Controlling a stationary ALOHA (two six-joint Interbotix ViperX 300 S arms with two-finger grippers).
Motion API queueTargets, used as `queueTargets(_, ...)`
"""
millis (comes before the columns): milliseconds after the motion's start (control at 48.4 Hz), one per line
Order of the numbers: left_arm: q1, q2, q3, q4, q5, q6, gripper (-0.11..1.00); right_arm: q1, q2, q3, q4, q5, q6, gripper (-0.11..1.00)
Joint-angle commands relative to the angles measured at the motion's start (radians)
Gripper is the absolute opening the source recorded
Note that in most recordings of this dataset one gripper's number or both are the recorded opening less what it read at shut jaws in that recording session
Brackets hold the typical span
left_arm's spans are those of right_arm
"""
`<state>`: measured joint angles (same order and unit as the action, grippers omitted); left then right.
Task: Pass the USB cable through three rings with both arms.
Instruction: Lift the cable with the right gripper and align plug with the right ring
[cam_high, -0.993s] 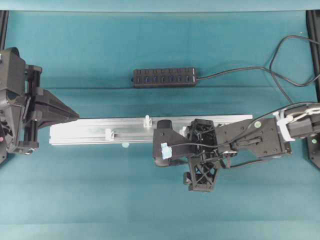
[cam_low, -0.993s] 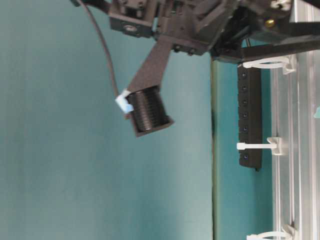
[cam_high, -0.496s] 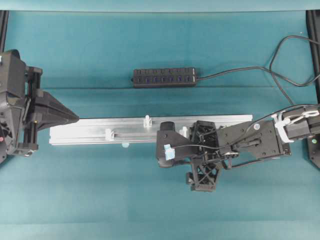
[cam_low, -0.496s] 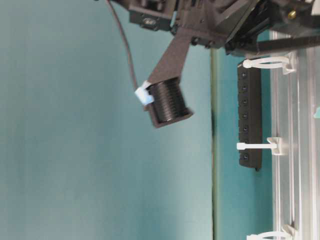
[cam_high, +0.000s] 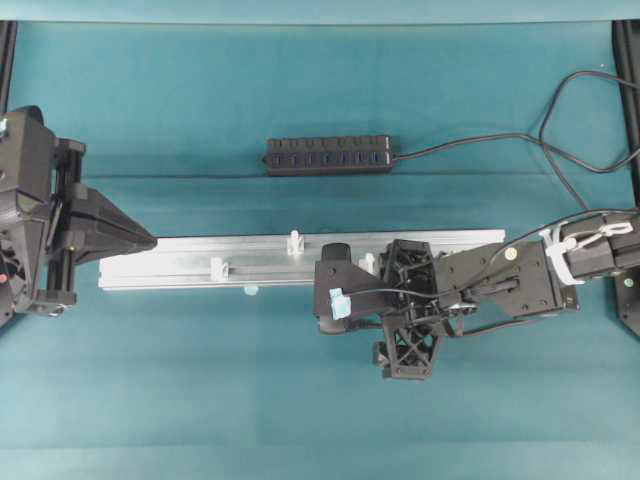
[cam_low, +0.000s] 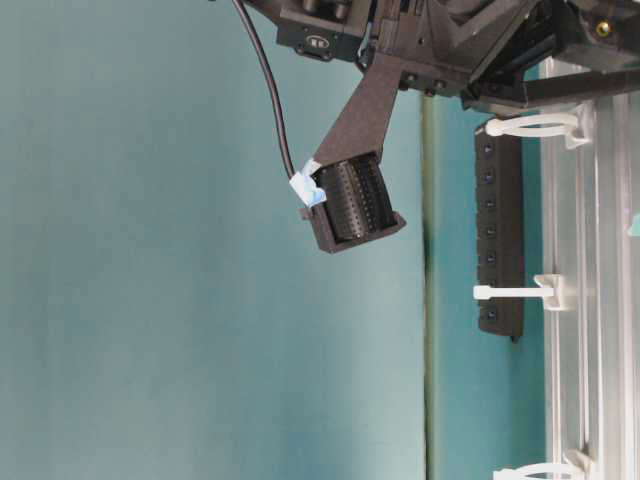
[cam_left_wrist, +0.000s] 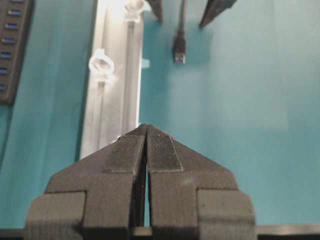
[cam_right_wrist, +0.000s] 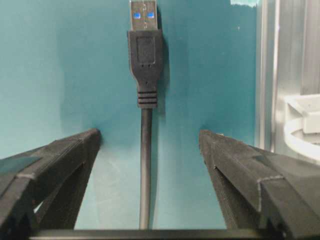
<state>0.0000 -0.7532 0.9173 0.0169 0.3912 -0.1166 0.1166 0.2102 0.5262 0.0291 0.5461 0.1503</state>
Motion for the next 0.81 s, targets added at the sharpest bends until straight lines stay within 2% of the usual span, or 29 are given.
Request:
queueTargets(0, -0.002, 0.000, -0.012, 0.003, -0.006, 0.002, 0.03, 0.000, 0.011, -0.012, -0.003, -0.011, 0.005, 0.58)
queueTargets(269, 0.000, 0.000, -0.012, 0.003, -0.006, 0.003, 0.03, 0.000, 0.017, -0.014, -0.002, -0.011, 0.003, 0.57)
queueTargets(352, -0.002, 0.000, -0.011, 0.003, -0.006, 0.002, 0.03, -0.002, 0.017, -0.014, -0.002, -0.008, 0.002, 0.53)
queueTargets(414, 0.000, 0.000, -0.011, 0.003, -0.006, 0.002, 0.03, -0.002, 0.017, -0.014, -0.002, -0.003, 0.002, 0.46)
queueTargets(620, 0.003, 0.002, -0.011, 0.003, -0.008, 0.002, 0.03, -0.002, 0.021, -0.014, -0.002, 0.003, -0.002, 0.09)
queueTargets(786, 0.006, 0.000, -0.011, 0.003, -0.014, 0.002, 0.03, 0.002, 0.021, -0.014, -0.002, 0.005, -0.003, -0.05)
